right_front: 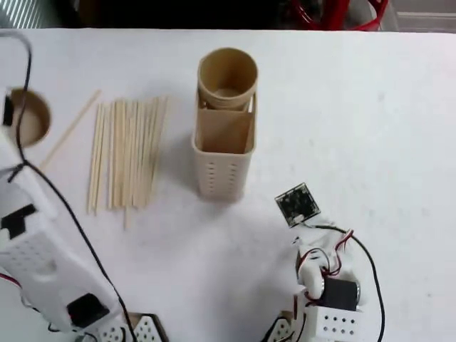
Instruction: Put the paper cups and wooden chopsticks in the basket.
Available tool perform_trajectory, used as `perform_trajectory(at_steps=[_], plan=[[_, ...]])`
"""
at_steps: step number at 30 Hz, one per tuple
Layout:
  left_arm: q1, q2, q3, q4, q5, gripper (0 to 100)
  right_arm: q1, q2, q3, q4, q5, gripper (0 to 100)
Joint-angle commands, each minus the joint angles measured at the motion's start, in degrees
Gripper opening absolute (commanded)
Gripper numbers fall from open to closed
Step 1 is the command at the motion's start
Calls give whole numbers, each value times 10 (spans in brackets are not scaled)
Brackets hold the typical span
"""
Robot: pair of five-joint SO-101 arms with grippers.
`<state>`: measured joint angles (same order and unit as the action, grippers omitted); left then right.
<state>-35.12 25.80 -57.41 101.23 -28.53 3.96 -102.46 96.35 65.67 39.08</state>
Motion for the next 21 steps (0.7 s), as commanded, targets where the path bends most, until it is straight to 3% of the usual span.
perform_trajectory(at_steps=[1,9,13,21], plan=[[89,-107,-55,11,40,21,-6,-5,4,6,4,31],[356,-194,-60,-4,197,21,-6,-4,4,6,5,31],[420,-192,-55,-22,228,22,-6,-3,4,6,6,31],[514,-189,-54,-48,224,22,-6,-3,4,6,6,31]])
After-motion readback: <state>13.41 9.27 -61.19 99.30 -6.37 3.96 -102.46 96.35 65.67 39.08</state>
